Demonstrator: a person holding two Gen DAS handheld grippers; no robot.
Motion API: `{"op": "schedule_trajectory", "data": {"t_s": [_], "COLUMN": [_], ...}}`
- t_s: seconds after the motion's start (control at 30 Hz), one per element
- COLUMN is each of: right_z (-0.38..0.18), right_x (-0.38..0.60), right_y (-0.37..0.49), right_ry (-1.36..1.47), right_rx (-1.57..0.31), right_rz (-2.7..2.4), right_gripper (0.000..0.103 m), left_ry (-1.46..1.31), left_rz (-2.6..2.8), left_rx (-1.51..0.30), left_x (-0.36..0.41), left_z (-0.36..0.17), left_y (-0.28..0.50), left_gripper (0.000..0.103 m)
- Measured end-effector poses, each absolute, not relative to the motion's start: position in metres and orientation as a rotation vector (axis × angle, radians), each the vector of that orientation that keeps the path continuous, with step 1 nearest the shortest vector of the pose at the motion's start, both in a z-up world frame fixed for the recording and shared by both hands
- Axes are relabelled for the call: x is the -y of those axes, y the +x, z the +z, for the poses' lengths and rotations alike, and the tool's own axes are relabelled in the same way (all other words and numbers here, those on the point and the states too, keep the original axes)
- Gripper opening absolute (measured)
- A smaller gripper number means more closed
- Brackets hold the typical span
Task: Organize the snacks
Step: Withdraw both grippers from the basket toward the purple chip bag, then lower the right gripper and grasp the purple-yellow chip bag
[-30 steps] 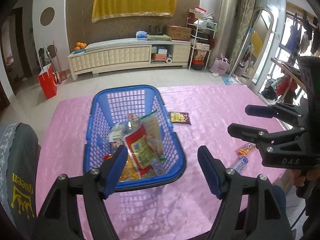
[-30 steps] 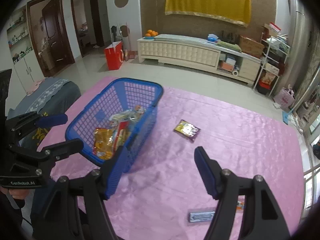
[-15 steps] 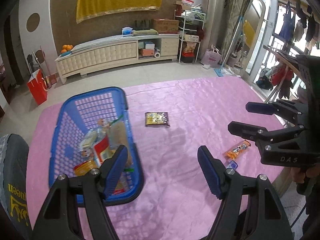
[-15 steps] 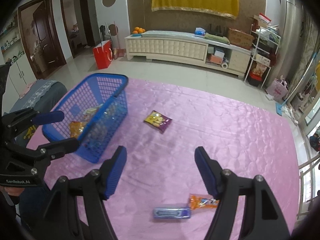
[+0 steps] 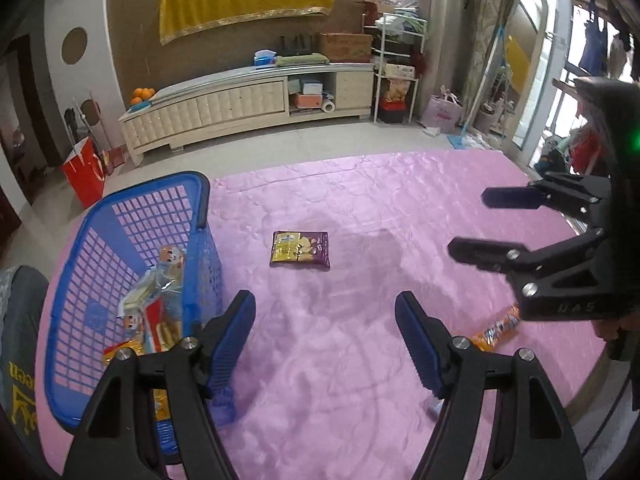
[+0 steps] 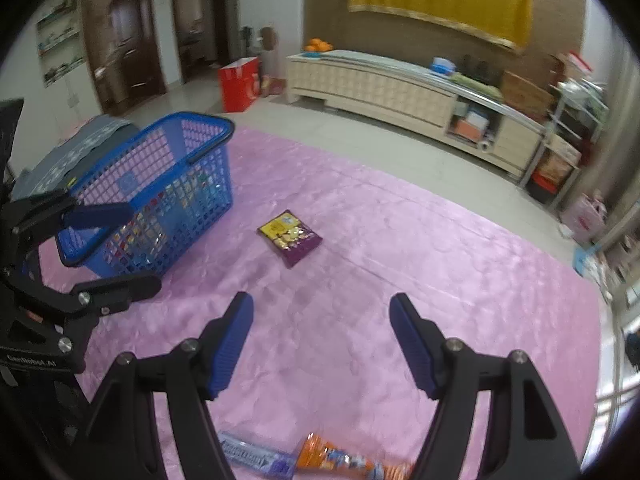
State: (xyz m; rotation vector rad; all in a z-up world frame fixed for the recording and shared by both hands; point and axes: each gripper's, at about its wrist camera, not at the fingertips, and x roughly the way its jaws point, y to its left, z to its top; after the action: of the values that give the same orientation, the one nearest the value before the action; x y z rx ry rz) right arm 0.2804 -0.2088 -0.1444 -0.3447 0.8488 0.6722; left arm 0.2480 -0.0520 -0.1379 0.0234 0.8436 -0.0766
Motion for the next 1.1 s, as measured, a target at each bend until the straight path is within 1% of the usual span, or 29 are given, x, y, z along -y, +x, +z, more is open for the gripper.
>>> {"op": "schedule_trajectory", "data": {"t_s": [0.2, 0.3, 0.47, 0.67, 0.8, 0.97, 1.1], "right_z": [-0.168, -0.182, -0.209, -0.241, -0.252, -0.257, -0.262], "right_x": [0.188, 0.176, 0.144, 0.113, 0.106, 0.104, 0.096], "right_y": [0.304, 0.318, 0.347, 0.364, 0.370, 0.378, 0.381], "right_ry": [-0.383, -0.398, -0.416, -0.489, -0.505, -0.512, -0.567], "right_rx": [-0.852, -0.857, -0.917, -0.961, -0.963, -0.948, -0.924], "right_rz": [0.806, 0.850, 0.896, 0.927, 0.953, 0.984, 1.007], "right_gripper": [0.075, 0.075, 0.075, 0.074, 0.074, 0.074, 0.074], "left_ry": [-0.022, 0.011, 0.048, 0.052, 0.046, 0.106, 0.112], "left_rz": [-0.013, 0.008, 0.128, 0.171, 0.160, 0.144, 0.143], "left_rx": [-0.835, -0.843, -0.855, -0.926, -0.946, -0.963, -0.962], "left_x": [0.042, 0.038, 0.022, 0.011, 0.009, 0.014, 0.012], "left_z": [-0.142, -0.144, -0.143, -0.160, -0.166, -0.172, -0.172], "left_y": [0.268, 0.276, 0.282, 0.296, 0.304, 0.309, 0.311], "left_gripper": [0.070, 0.070, 0.070, 0.070, 0.070, 0.070, 0.070]}}
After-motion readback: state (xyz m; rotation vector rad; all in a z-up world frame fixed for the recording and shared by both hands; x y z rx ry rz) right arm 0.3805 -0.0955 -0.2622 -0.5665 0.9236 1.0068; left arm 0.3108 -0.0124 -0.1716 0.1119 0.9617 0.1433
